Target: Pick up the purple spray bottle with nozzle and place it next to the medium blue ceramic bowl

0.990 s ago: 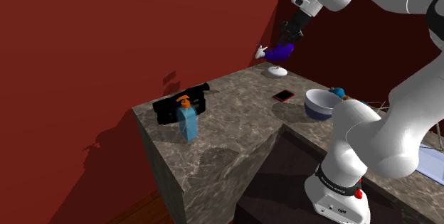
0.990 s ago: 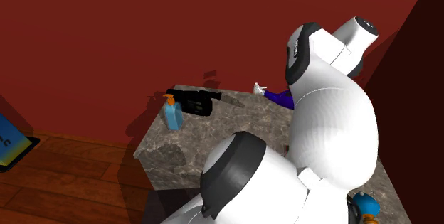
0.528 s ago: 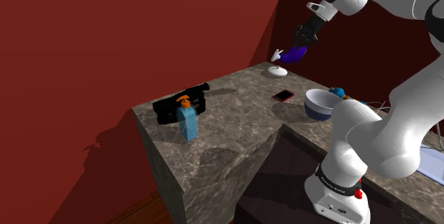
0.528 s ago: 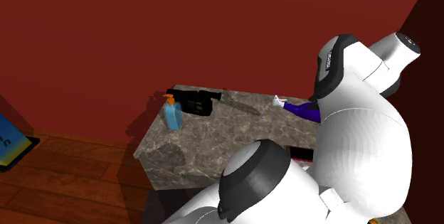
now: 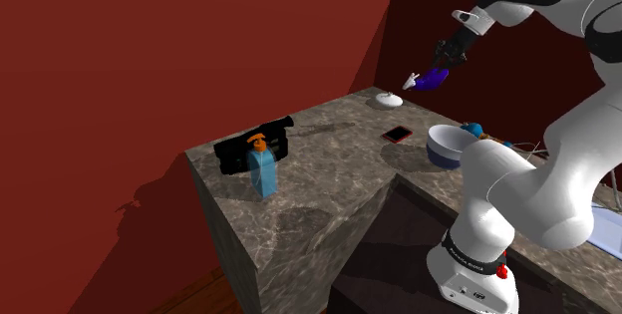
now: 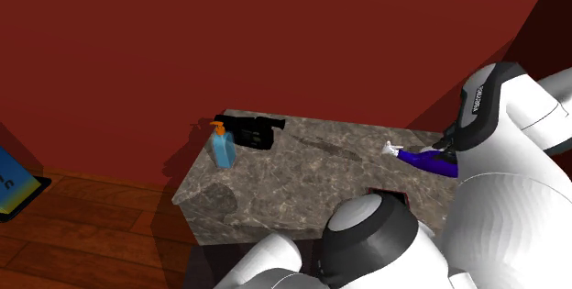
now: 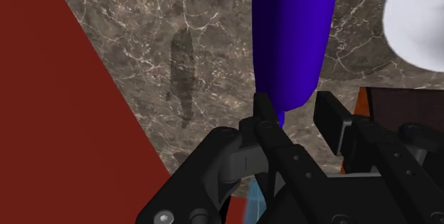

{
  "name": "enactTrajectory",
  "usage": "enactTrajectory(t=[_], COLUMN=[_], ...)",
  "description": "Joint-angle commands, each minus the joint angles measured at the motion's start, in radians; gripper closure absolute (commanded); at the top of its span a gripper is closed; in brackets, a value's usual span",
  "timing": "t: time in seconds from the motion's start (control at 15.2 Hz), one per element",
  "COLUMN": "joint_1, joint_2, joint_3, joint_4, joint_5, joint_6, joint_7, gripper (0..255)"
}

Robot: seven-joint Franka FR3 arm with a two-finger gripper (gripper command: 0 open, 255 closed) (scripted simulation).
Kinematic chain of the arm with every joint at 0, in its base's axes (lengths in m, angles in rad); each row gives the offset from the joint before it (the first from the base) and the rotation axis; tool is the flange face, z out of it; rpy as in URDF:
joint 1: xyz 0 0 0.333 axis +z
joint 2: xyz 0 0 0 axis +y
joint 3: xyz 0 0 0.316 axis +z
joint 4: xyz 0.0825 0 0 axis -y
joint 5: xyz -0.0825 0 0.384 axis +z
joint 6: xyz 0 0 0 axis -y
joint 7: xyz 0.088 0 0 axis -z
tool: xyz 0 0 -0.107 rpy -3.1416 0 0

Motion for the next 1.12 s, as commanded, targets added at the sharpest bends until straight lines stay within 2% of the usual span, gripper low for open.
enactTrajectory(t=[0.0,0.59,1.06], joint_1=[0.032,0.224,0.188], joint_2=[-0.029,-0.197,-0.213], joint_3=[-0.047,-0.236,-0.243], joint_4=[0.052,0.415,0.316], joint_5=[-0.024,-0.136,-0.149], joint_6=[-0.025,-0.194,-0.109], joint_7=[-0.027,-0.148,-0.158], gripper=[255,255,255])
